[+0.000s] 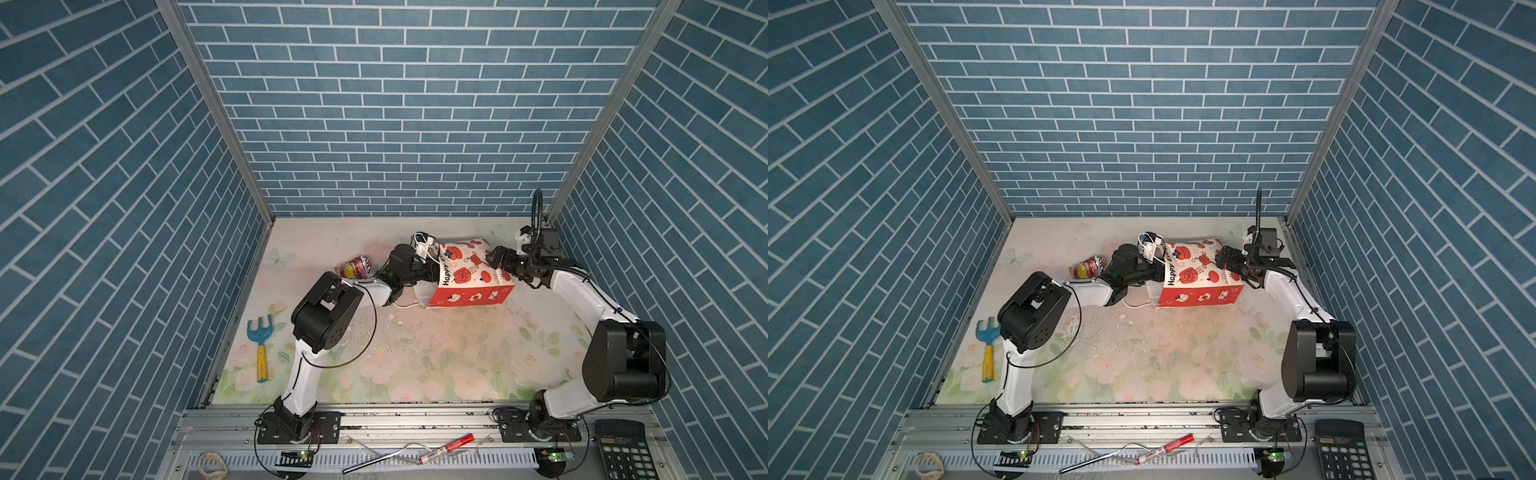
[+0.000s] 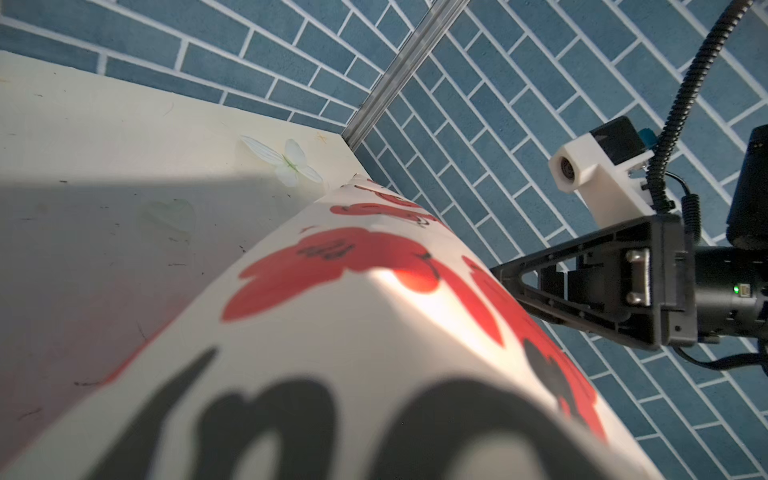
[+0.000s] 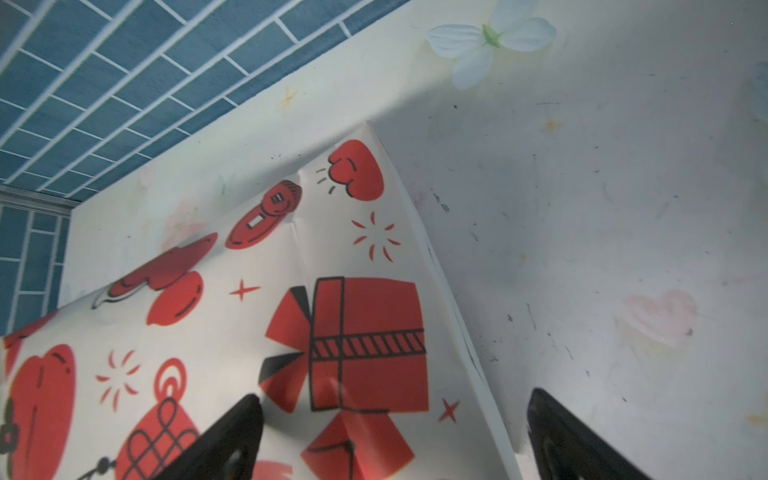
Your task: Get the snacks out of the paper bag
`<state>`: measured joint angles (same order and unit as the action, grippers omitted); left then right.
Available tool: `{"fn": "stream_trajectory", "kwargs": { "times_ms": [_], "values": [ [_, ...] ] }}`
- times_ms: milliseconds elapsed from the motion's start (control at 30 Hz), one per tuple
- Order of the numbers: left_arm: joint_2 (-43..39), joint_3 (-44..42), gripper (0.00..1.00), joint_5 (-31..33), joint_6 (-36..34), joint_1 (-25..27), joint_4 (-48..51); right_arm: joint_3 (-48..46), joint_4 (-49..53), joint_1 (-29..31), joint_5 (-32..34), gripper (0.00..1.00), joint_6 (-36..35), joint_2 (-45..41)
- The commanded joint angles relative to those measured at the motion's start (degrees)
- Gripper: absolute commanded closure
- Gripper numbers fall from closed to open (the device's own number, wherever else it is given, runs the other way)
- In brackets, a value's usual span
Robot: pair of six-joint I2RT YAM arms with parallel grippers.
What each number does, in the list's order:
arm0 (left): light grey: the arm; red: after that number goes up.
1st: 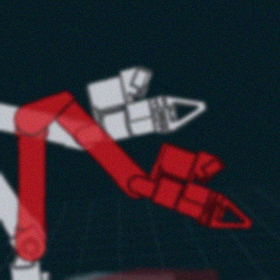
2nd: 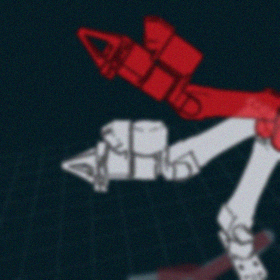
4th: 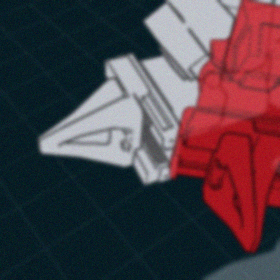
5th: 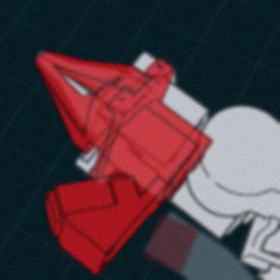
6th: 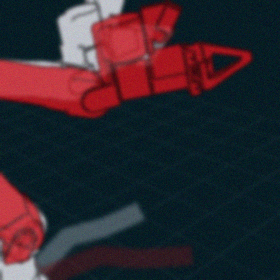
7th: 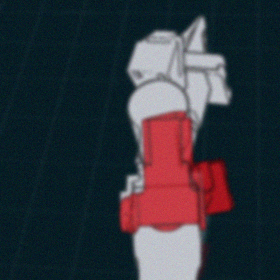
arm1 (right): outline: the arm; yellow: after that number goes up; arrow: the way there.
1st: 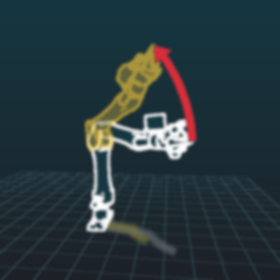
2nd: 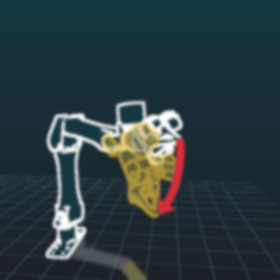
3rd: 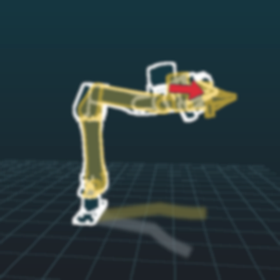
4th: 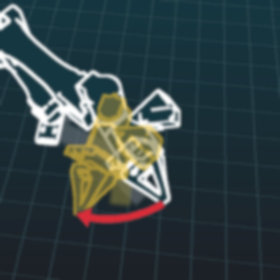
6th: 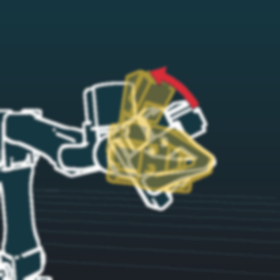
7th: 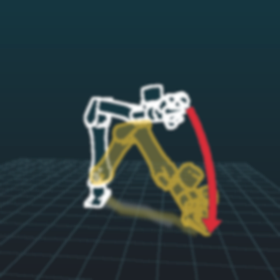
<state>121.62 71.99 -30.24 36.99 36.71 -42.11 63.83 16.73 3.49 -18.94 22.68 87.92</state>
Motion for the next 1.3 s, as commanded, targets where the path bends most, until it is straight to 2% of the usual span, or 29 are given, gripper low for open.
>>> {"fn": "stream_trajectory", "kwargs": {
  "times_ms": [0, 100, 233, 433, 667, 833, 1000, 1267],
  "values": [
    [1.3, 1.0, 0.12, -2.7, 2.0, 0.3, -6.9, -1.1, -5.4, -0.1, -6.9, 0.02, 1.6, 1.3],
    [2.6, 1.5, 0.11, -3.9, 4.0, 0.3, -10.5, -2.3, -8.8, -0.1, -10.1, 0.03, 2.8, 2.2],
    [3.8, 3.3, 0.11, -3.6, 4.7, 0.4, -9.6, -3.0, -12.3, -0.1, -14.5, 0.04, 4.9, 3.8],
    [3.0, 4.4, 0.20, -1.2, 0.1, 1.3, -3.3, -2.9, -12.9, -0.1, -15.5, 0.05, 5.7, 4.6],
    [4.4, 6.9, 0.58, -1.2, -0.1, 1.6, -0.8, -3.5, -15.6, -0.1, -18.0, 0.07, 7.9, 5.0],
    [2.7, 6.6, 0.94, 0.2, -2.0, 1.6, 3.4, -3.4, -15.1, -0.1, -17.7, 0.07, 7.7, 4.8],
    [-0.5, 5.0, 1.00, 2.8, -4.5, 1.5, 7.3, -2.7, -14.4, -0.1, -17.6, 0.07, 7.6, 4.8],
    [-4.6, 2.6, 1.00, 6.3, -5.7, 1.1, 10.4, -2.5, -13.2, -0.2, -17.3, 0.08, 7.0, 4.5]
  ]
}}
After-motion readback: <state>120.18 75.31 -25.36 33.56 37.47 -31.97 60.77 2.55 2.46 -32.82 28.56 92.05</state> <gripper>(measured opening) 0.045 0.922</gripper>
